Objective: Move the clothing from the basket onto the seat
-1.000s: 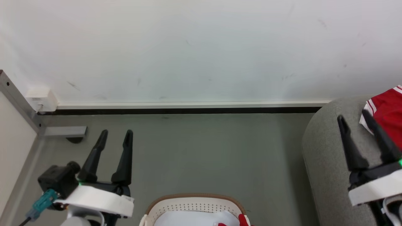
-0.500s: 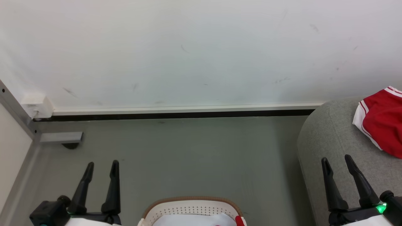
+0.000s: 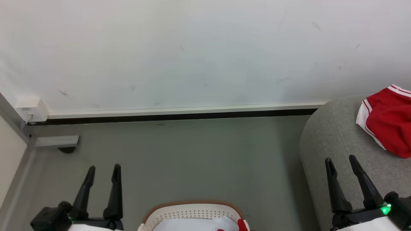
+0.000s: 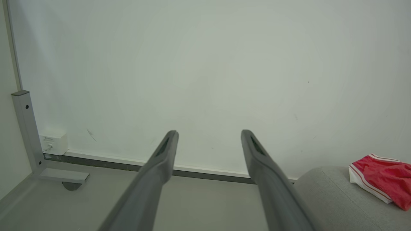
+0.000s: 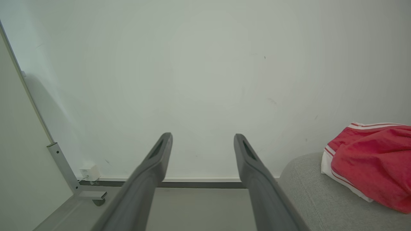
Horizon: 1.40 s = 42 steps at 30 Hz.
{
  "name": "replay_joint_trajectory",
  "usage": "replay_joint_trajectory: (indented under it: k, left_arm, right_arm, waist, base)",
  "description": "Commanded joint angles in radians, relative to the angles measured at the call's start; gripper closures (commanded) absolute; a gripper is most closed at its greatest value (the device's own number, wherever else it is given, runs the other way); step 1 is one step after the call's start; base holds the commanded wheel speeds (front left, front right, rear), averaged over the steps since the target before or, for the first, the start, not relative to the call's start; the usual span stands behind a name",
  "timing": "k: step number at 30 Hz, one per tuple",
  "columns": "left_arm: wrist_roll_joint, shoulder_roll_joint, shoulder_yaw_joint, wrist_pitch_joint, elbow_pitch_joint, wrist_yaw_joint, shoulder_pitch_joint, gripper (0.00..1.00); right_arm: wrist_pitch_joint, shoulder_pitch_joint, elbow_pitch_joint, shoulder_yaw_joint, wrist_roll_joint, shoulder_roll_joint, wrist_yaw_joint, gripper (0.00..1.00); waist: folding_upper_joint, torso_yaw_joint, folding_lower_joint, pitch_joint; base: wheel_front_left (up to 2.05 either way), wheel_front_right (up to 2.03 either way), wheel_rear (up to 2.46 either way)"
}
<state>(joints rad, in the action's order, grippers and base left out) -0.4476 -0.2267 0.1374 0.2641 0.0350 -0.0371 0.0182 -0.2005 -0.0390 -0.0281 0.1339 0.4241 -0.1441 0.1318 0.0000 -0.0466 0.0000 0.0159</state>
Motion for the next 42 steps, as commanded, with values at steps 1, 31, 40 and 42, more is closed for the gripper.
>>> replay_joint_trajectory:
  k: [1, 31, 40, 42]
  left_arm:
    - [0.016, 0.005, -0.006, 0.000, -0.005, 0.008, 0.007, 0.00]
    - [-0.098, -0.030, 0.464, -0.341, -0.528, 0.168, -0.437, 0.00]
    - [-0.249, -0.105, 0.731, -0.435, -0.645, 0.167, -0.620, 0.00]
    - [-0.273, -0.120, 0.766, -0.438, -0.674, 0.167, -0.654, 0.00]
  right_arm:
    - [-0.004, -0.011, 0.001, -0.001, -0.003, 0.002, -0.002, 0.00]
    - [-0.049, -0.217, 0.047, -0.073, -0.009, -0.008, -0.002, 0.00]
    - [-0.064, -0.319, 0.074, -0.090, -0.013, 0.010, -0.002, 0.00]
    - [-0.064, -0.337, 0.082, -0.089, -0.017, 0.017, -0.002, 0.00]
  waist:
    - [0.0000, -0.003, 0.0000, 0.005]
    - [0.0000, -0.167, 0.0000, 0.467]
    - [0.0000, -0.205, 0.0000, 0.647]
    - [0.0000, -0.216, 0.0000, 0.683]
  base:
    - [0.00, 0.00, 0.00]
    - [0.00, 0.00, 0.00]
    - [0.00, 0.00, 0.00]
    - [0.00, 0.00, 0.00]
